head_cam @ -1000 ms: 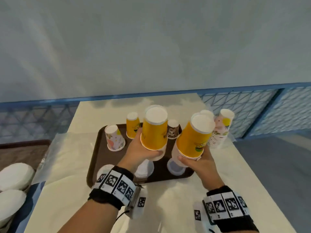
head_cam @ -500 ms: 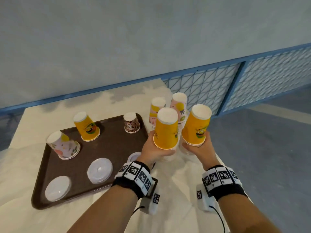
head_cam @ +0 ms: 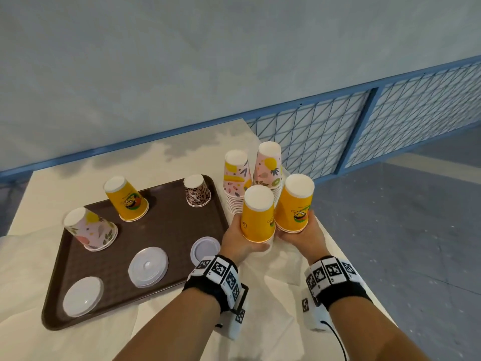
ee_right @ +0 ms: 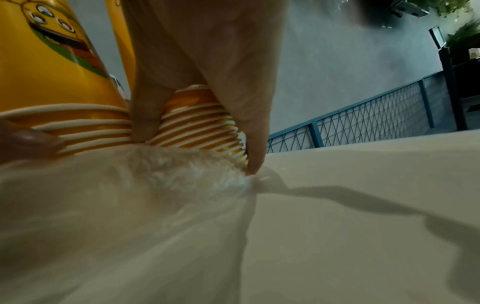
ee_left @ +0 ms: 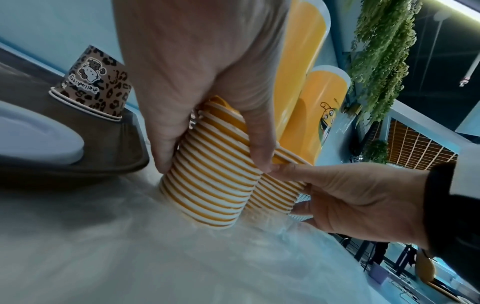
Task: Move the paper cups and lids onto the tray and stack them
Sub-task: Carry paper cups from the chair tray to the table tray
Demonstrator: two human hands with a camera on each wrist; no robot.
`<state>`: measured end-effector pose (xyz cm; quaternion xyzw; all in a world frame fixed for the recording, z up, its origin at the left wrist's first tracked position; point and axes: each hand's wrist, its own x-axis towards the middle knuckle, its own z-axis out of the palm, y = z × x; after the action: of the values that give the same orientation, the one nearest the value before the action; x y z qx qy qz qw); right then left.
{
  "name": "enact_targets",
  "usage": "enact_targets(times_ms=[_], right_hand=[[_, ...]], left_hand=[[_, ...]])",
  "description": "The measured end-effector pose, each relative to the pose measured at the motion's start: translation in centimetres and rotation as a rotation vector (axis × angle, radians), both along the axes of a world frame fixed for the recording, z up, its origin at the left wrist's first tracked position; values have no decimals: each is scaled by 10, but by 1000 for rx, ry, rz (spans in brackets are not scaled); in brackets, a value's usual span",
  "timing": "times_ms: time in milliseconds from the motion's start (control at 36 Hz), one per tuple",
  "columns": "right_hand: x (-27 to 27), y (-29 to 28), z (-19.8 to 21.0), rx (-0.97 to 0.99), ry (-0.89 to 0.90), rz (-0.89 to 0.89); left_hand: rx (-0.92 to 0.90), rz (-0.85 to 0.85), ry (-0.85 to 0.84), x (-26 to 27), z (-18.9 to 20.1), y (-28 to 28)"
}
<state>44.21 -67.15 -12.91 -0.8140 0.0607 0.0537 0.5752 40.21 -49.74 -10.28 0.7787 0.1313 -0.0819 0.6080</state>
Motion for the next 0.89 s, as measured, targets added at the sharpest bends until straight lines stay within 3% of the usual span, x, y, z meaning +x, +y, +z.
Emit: enact_targets(times_ms=[139,222,333,444,528,611,889], right_hand=[[-27,6,29,-113,31,16],[-49,8,48,-86,-1,-60],[-71,21,77,-77,-329,-245],[-82,59,116,9,-702,-253],[-86,100,142,60,-859,-138],[-88,150,157,100,-914,33],[-130,354,171,73,-751,641]], left_hand=[[35,-79,29,-10,5,8],[111,-110,23,-22,13,19],[310,-101,-145,-44,35,43],[540,11,-449,-67,66,73],[680,129,-580,-83,86,104],[820,262,-602,-101,107,142],[1159,679,-323,-204,138,314]])
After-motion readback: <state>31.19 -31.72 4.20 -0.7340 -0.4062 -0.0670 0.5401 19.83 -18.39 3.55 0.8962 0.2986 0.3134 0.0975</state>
